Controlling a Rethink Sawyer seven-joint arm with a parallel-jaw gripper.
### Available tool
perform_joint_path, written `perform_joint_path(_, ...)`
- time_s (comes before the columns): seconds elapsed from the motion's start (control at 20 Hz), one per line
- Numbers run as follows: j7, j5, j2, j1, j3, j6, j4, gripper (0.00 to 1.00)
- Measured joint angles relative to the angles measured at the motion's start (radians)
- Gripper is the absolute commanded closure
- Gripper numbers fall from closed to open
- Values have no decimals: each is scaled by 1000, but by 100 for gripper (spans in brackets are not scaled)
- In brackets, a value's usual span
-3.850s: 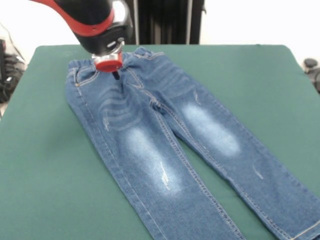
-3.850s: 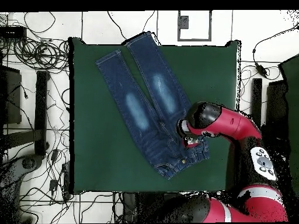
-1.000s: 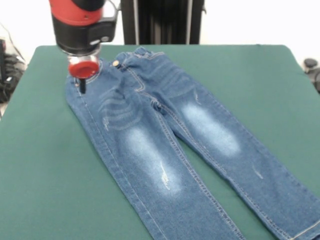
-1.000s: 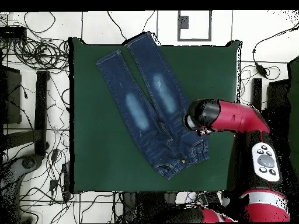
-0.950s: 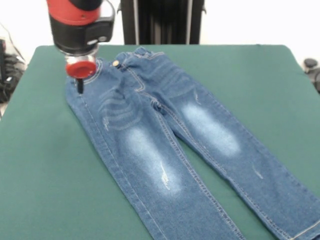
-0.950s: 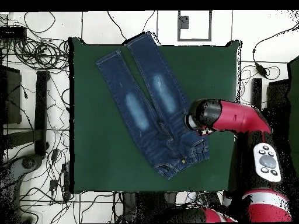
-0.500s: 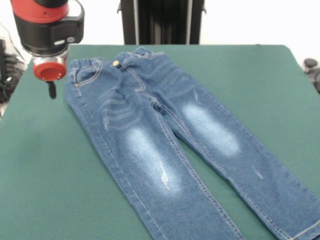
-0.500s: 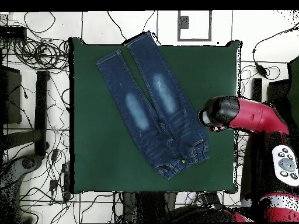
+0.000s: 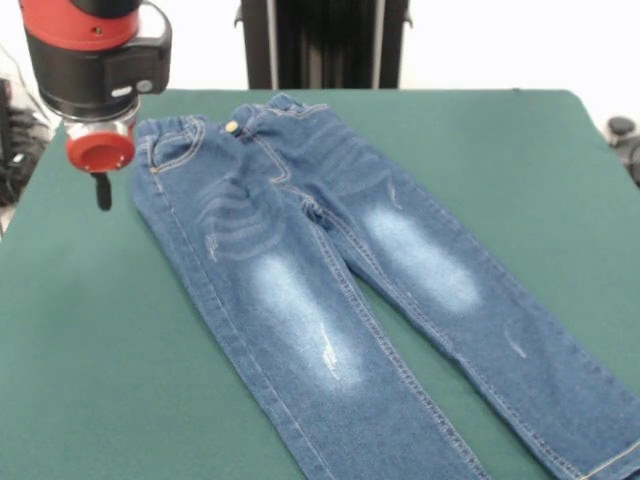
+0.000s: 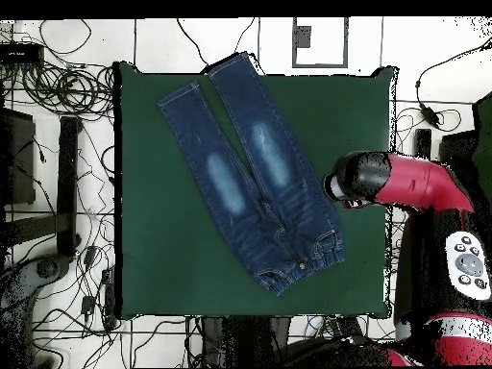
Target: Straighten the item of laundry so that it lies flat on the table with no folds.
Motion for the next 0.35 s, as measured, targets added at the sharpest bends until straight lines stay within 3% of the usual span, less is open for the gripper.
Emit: perform_joint_path(0.35,0,-23,0,0,29,0,-20,0)
